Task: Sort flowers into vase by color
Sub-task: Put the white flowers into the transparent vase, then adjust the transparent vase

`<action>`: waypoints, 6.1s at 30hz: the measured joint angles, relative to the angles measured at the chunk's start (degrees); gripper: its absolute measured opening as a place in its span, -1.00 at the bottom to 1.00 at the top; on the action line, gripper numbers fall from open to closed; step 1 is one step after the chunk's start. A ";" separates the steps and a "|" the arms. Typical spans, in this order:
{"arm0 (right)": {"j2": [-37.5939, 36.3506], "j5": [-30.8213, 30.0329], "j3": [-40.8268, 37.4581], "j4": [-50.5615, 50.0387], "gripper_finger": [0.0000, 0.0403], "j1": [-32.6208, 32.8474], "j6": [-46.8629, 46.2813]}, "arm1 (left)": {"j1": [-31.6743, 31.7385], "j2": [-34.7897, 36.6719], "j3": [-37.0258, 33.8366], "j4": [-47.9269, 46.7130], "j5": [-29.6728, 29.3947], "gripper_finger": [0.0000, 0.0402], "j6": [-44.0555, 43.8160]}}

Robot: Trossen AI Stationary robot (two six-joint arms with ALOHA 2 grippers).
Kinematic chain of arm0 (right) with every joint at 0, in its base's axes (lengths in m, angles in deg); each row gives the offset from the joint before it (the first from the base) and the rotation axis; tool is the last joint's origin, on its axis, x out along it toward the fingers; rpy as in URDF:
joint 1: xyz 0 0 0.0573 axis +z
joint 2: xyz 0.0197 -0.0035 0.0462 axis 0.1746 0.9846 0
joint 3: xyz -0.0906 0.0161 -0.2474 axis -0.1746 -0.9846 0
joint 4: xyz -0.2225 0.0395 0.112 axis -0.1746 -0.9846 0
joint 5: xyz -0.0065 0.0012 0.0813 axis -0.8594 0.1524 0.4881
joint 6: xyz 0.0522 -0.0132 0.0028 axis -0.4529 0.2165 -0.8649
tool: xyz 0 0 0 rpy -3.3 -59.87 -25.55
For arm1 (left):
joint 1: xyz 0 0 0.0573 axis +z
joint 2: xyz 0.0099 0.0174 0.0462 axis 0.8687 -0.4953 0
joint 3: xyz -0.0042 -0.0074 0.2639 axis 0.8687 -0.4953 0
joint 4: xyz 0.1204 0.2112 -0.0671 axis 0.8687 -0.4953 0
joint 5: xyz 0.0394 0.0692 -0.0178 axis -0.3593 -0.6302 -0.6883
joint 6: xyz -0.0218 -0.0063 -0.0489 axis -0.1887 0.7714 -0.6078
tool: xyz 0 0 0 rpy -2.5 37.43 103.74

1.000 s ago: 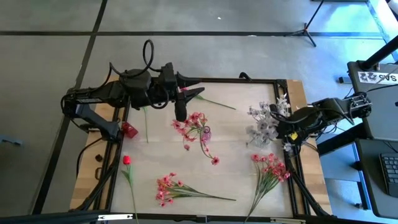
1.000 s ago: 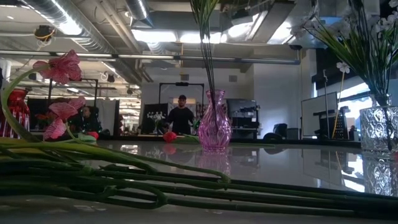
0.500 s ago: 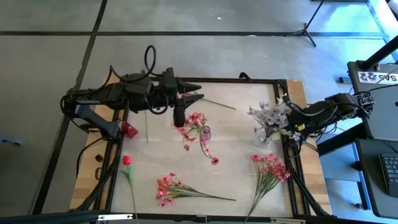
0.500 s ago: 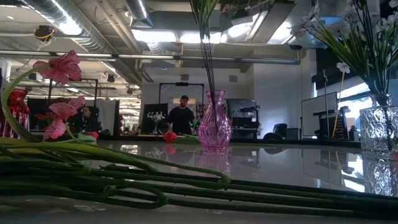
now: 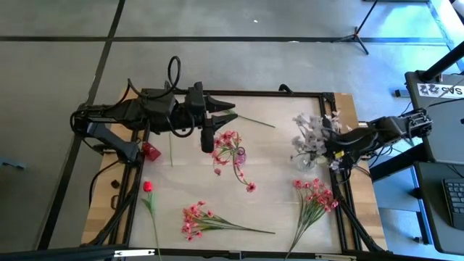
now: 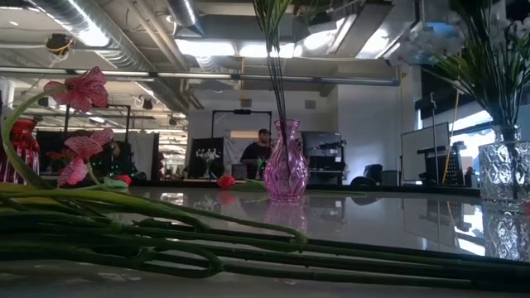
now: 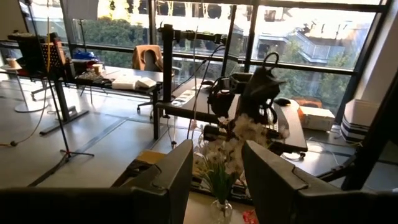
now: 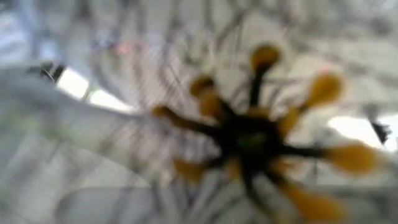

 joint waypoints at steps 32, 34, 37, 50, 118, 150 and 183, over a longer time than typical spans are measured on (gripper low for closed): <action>-2.55 6.52 2.78 -10.43 -0.13 -0.02 -3.24 | -0.02 0.00 0.00 -0.11 0.02 -0.31 -0.13; -2.98 7.71 4.55 -13.62 -0.12 -0.02 -5.18 | -0.02 0.00 0.00 -0.10 0.02 -0.31 -0.13; -2.99 9.57 7.30 -17.49 -0.09 -0.02 -8.52 | -0.02 0.00 0.00 -0.09 0.02 -0.31 -0.09; -3.05 16.13 11.18 -37.35 0.07 -0.02 -19.30 | 0.28 -0.02 0.00 -0.01 -0.02 -0.31 0.47; 32.17 27.68 51.10 -37.76 0.04 0.08 -4.54 | -1.83 -0.04 0.00 0.03 0.95 -0.31 1.06; 45.26 20.10 25.88 -37.44 0.04 41.77 -22.56 | -4.81 -0.04 0.00 -2.27 -0.01 -0.31 -9.09; 50.14 19.96 3.07 -37.64 0.04 5.40 -2.79 | -5.05 -0.07 0.00 -12.46 0.04 -0.31 -2.54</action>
